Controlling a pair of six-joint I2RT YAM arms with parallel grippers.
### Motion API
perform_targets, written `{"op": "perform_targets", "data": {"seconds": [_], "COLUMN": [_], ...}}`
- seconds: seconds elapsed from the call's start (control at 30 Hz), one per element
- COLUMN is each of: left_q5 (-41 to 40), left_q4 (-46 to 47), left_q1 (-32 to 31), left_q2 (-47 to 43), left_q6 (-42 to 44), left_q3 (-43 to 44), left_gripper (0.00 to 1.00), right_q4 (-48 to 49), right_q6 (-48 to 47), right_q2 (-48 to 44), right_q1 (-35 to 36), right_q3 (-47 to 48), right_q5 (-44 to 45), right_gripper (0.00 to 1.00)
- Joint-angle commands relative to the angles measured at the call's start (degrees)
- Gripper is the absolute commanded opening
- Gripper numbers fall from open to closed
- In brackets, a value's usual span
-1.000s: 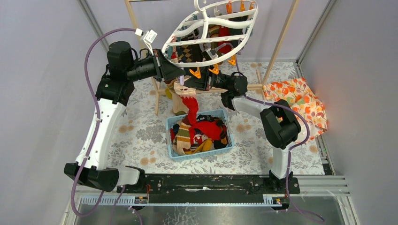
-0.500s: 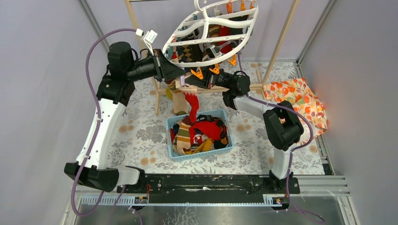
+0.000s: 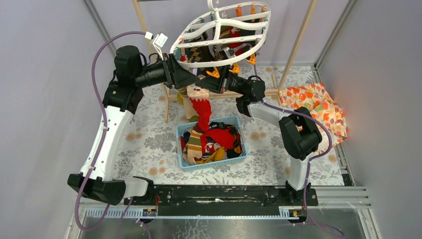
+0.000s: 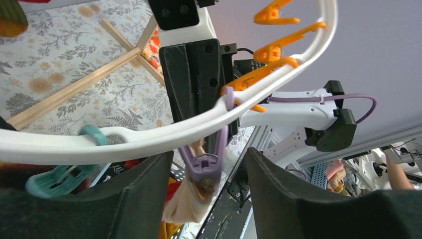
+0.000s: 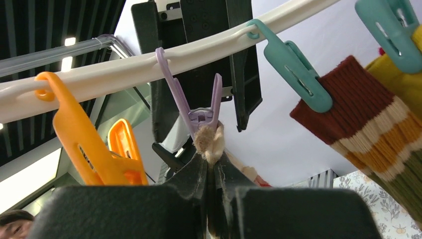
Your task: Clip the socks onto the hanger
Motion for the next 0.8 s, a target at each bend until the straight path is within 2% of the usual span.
{"op": "perform_targets", "data": {"seconds": [0.0, 0.17, 0.33, 0.4, 0.57, 0.63, 0.77], "left_q5": [1.1, -0.7, 0.0, 0.3, 0.7, 0.5, -1.0], "left_q4": [1.2, -2.1, -3.7, -3.4, -2.7, -2.3, -1.4], "left_q1": [-0.1, 0.4, 0.6, 0.6, 0.6, 0.6, 0.6], "left_q2": [-2.5, -3.9, -6.1, -6.8, -6.5, -6.2, -5.7], "left_q6": [1.3, 4.7, 7.0, 7.4, 7.5, 7.3, 6.8], "left_q3": [-0.1, -0.5, -4.7, -6.5, -8.0, -7.5, -7.0], "left_gripper": [0.66, 0.74, 0.72, 0.65, 0.37, 0.24, 0.08], "right_q4": [7.7, 7.7, 7.7, 7.7, 7.7, 7.7, 7.5], "right_q6": [0.2, 0.1, 0.0, 0.1, 0.2, 0.5, -0.8], "right_q2": [-3.4, -3.6, -3.7, -3.7, -3.3, -3.3, -4.3], "right_q1": [-0.2, -0.4, -0.2, -0.3, -0.1, 0.0, -0.1], "right_q3": [0.5, 0.2, 0.3, 0.1, -0.2, -0.6, -3.3], "right_q5": [1.5, 1.7, 2.5, 2.9, 3.5, 4.0, 4.8], "right_gripper": [0.00, 0.00, 0.02, 0.04, 0.09, 0.16, 0.31]}}
